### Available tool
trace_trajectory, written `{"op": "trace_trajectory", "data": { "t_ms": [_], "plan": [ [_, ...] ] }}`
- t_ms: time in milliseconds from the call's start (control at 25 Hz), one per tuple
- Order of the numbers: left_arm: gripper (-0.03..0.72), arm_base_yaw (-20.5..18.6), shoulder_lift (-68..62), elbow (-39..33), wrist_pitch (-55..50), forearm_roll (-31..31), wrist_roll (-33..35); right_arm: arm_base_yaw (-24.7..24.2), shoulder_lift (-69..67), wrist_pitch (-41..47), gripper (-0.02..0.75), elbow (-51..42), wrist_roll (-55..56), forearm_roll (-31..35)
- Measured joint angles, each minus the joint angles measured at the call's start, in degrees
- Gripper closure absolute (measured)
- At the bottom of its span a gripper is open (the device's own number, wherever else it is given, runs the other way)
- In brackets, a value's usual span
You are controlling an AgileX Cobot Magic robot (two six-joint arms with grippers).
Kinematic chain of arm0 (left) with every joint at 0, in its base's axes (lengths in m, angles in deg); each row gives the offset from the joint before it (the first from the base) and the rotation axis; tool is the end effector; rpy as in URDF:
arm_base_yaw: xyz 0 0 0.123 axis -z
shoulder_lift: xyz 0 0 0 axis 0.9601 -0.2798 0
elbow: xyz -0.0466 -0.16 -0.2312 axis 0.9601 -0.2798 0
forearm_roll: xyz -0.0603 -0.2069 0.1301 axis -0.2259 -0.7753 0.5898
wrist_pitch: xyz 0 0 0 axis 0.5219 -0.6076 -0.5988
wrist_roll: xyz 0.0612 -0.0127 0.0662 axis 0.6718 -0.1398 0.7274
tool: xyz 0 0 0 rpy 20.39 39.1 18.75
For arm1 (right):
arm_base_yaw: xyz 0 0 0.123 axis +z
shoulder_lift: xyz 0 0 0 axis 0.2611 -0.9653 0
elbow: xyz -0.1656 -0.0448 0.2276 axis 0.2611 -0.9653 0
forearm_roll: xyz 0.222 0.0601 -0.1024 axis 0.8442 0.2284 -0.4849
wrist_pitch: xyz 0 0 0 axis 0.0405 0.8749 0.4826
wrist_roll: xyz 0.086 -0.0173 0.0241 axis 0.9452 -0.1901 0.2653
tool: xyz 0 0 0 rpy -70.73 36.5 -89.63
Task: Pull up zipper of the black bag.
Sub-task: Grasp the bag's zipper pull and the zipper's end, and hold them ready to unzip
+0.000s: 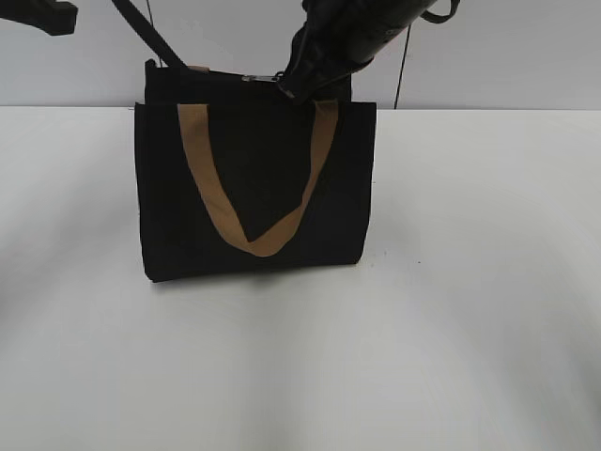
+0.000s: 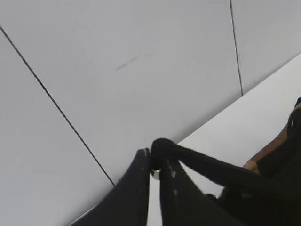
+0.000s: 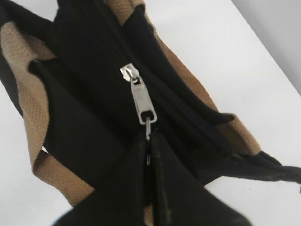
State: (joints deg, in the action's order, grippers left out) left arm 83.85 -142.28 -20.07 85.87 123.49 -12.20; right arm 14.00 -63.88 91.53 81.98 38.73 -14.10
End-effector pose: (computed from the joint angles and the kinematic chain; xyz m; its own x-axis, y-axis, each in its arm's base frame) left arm 0.3095 -0.0836 0.3286 -0.0155 0.4130 -0.9106 0.5173 0.7827 0.3462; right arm 0.3721 0.2298 0.2837 -0.3038 -0.6975 -0.6490 -0.8403 0.5172 -0.1625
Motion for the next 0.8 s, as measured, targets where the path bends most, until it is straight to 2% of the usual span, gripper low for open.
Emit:
{"op": "trace_trajectory", "data": {
  "t_ms": [280, 560, 800],
  "plan": [
    [0.67, 0.0, 0.0, 0.0, -1.16, -0.11, 0.0, -1.04, 0.37, 0.68, 0.752, 0.0, 7.67, -4.89],
    [0.67, 0.0, 0.0, 0.0, -1.43, -0.29, 0.0, -6.46, 3.26, 3.27, 0.752, 0.0, 12.31, -5.21],
    [0.67, 0.0, 0.0, 0.0, -1.37, -0.79, 0.0, -6.82, 3.4, 3.94, 0.752, 0.0, 13.3, -2.65]
  ]
}}
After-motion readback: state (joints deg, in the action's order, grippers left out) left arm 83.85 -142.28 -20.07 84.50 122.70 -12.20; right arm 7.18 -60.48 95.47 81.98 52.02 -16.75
